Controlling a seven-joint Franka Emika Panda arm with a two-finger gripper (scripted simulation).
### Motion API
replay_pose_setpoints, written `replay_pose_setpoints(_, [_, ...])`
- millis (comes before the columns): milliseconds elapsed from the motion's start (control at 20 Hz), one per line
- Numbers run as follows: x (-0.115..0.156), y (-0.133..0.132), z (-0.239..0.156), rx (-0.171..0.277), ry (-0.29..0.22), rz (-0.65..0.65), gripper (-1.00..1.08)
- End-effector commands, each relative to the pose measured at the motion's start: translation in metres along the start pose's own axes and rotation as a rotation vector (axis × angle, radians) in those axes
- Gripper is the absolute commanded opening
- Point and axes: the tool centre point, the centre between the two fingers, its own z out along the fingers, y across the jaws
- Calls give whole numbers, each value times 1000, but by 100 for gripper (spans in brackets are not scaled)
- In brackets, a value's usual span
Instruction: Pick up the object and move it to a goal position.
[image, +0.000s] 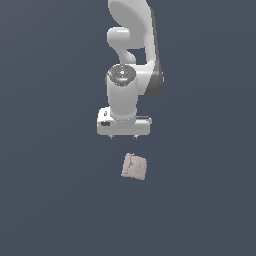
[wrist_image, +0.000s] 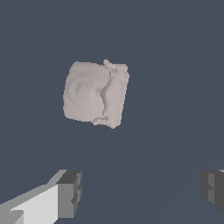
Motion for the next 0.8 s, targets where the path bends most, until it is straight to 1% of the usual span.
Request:
replay_pose_setpoints(0, [0, 0, 0, 0, 0, 0, 108])
replay_pose_setpoints(450, [1, 1, -2, 7, 8, 26, 108])
replay_pose_setpoints(750, [5, 2, 1, 17, -5, 37, 108])
